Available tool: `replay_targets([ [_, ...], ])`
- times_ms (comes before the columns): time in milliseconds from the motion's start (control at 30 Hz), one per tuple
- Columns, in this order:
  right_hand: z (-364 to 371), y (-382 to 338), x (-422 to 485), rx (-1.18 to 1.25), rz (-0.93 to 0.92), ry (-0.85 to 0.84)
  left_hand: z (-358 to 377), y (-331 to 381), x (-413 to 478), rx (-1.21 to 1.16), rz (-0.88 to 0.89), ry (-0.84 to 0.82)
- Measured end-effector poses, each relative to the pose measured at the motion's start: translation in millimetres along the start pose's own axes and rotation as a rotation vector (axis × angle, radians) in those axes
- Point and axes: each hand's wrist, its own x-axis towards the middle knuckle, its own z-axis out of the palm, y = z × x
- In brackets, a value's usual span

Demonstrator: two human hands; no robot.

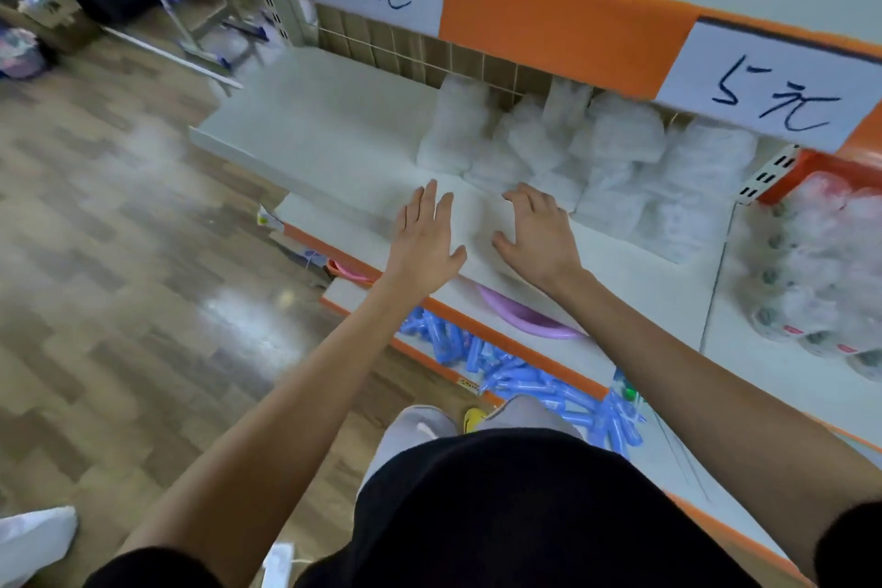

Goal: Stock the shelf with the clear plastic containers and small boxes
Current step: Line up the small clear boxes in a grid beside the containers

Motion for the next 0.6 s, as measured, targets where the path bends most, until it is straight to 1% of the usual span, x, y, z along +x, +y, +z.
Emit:
replay_targets([
  [167,9.4,-15.8,29.7,-0.042,0.09,0.028,-4.7,-30.4,46.1,0.014,0.082,-0.054],
  [267,15.1,-25.7,49.2,-0.09,0.13,0.054,-11.4,-46.8,73.5,0.033,0.154,-0.056],
  [400,22.9,-37.4,73.1,-0.15,0.205,0.09,-17.5,-66.6,108.2,0.149,0.295,-0.03],
  [500,33.8,-41.0,84.4,-0.216,0.26,0.086,-17.7,-74.7,134.6,0.18,0.387,-0.029],
  [600,41.6,-43.7,88.4,-0.266,0.289,0.137,-13.5,-76.2,152.2,0.209,0.479,-0.042],
])
